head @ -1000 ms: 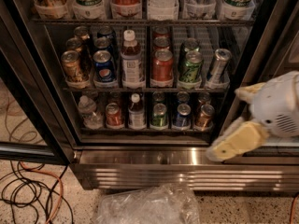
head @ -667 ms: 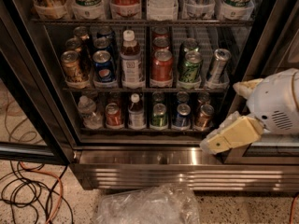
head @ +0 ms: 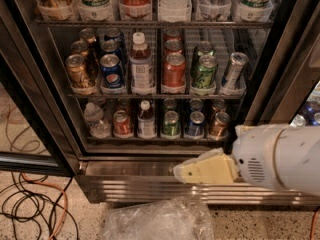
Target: Pick pepsi can from middle shelf of fridge
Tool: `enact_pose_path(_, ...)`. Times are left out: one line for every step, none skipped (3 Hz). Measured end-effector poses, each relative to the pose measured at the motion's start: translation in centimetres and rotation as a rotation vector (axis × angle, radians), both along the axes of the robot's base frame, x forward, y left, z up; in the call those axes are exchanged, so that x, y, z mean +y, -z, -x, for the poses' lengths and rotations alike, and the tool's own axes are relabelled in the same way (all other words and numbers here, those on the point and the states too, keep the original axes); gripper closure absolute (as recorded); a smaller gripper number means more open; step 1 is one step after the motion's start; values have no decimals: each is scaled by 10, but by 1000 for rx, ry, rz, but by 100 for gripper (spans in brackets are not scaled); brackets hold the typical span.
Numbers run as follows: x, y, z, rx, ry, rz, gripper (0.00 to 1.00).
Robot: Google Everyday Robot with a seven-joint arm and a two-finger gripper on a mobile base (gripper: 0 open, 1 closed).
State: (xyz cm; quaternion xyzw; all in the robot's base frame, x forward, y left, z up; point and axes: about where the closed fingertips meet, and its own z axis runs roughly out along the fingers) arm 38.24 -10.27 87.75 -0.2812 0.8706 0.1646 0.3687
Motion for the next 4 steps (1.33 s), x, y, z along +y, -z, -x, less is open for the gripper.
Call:
enact_pose_path(4, 18, -6, -8, 63, -23, 0)
enact_pose_path(3, 18, -7, -10, 64, -21, 0)
enact_pose_path(19, 26, -8, -57, 68, -33, 0)
enact_pose_path(58, 55, -13, -121, 59, -51, 0)
